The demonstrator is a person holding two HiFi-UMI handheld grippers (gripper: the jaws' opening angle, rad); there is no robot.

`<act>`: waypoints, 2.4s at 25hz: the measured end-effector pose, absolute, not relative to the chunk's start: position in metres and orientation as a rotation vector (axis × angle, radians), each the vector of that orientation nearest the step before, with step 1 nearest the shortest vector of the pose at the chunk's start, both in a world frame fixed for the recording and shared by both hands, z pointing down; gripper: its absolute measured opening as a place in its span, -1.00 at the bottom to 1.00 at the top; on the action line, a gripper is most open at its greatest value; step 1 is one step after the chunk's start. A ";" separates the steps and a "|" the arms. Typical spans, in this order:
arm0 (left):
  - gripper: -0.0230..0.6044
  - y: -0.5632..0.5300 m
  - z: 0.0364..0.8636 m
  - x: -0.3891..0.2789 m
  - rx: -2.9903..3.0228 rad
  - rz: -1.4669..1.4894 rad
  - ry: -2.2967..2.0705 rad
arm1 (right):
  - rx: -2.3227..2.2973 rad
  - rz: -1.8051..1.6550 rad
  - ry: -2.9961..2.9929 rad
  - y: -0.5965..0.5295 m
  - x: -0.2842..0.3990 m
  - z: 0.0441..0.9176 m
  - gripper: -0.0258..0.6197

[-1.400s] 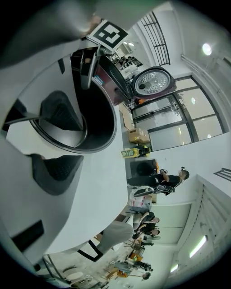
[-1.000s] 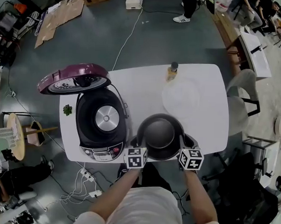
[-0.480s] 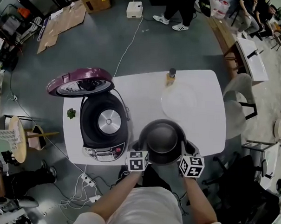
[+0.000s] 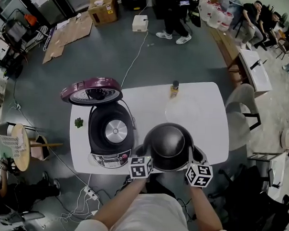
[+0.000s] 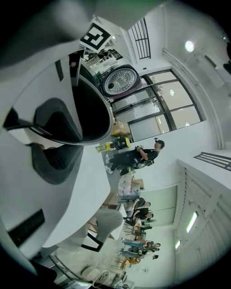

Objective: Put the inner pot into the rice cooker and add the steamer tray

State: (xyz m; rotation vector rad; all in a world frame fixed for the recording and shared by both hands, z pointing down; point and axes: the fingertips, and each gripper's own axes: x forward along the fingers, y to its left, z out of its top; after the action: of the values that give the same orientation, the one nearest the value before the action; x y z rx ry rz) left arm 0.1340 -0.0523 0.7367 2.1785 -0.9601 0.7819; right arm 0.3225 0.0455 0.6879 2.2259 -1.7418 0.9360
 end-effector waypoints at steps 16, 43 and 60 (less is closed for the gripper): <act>-0.82 -0.104 0.650 0.121 2.279 0.630 -1.098 | 2.271 0.729 -1.901 0.000 0.310 0.604 -0.78; -0.82 -0.163 0.600 -0.045 2.188 0.559 -1.394 | 2.002 0.633 -2.188 -0.103 0.161 0.561 -0.77; -0.78 -0.190 0.636 -0.115 2.149 0.671 -1.372 | 1.881 0.689 -2.191 -0.144 0.091 0.592 -0.76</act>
State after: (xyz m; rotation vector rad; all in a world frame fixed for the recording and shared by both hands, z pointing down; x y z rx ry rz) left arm -0.1146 -0.1898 0.6365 2.1492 -1.3720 0.6706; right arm 0.0908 -0.1441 0.5918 1.8809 -2.1907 0.6886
